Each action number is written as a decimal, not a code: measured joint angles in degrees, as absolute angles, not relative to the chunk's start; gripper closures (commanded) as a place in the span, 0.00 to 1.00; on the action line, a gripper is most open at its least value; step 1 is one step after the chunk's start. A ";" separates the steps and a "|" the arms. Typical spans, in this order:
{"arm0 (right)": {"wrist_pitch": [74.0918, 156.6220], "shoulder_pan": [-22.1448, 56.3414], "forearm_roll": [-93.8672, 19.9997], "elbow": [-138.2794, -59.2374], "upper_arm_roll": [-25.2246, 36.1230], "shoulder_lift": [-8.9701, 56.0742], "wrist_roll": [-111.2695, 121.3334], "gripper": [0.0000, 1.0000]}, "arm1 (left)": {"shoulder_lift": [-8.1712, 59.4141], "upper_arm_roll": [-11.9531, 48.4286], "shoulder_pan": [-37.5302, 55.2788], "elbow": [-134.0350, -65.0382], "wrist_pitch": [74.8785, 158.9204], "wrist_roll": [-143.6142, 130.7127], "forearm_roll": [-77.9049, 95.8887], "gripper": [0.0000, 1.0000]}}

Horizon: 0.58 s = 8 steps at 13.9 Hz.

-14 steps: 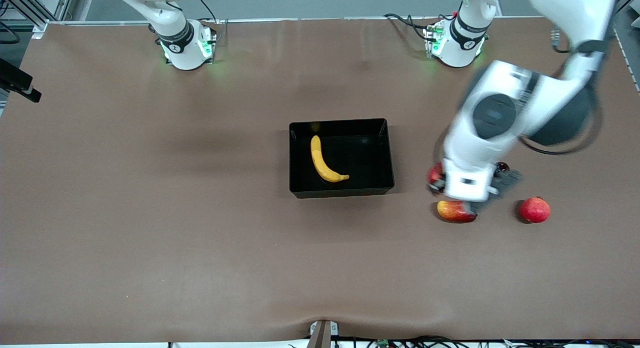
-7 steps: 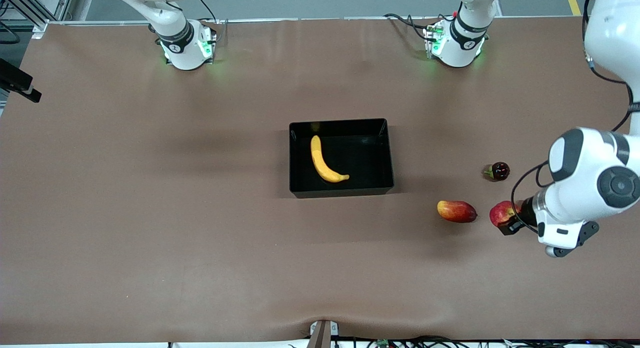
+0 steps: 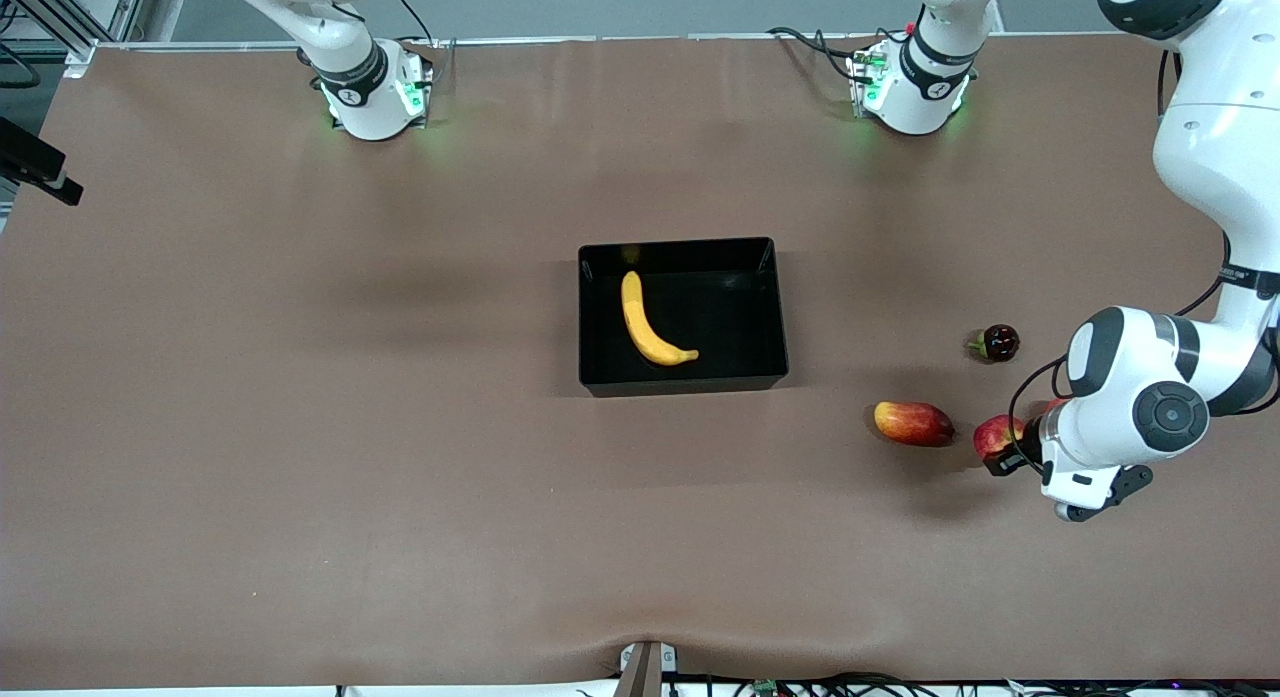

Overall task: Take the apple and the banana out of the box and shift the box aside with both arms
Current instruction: 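Lower the apple beside the mango and open the left gripper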

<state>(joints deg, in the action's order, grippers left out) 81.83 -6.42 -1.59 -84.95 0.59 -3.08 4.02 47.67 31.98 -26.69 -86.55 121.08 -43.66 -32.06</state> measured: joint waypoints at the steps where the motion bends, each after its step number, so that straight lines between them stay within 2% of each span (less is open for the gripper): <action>1: 81.83 -6.42 -1.59 -84.95 0.59 -3.08 4.02 0.00 | 47.95 31.82 -26.85 -86.80 121.33 -43.47 -32.08 0.00; 5: 81.83 -6.42 -1.59 -84.95 0.59 -3.08 4.02 0.00 | 46.98 32.87 -26.89 -86.84 121.12 -42.17 -32.11 0.00; 8: 81.83 -6.42 -1.59 -84.96 0.59 -3.07 4.02 0.00 | 42.11 39.44 -27.03 -86.27 113.79 -42.01 -32.11 0.00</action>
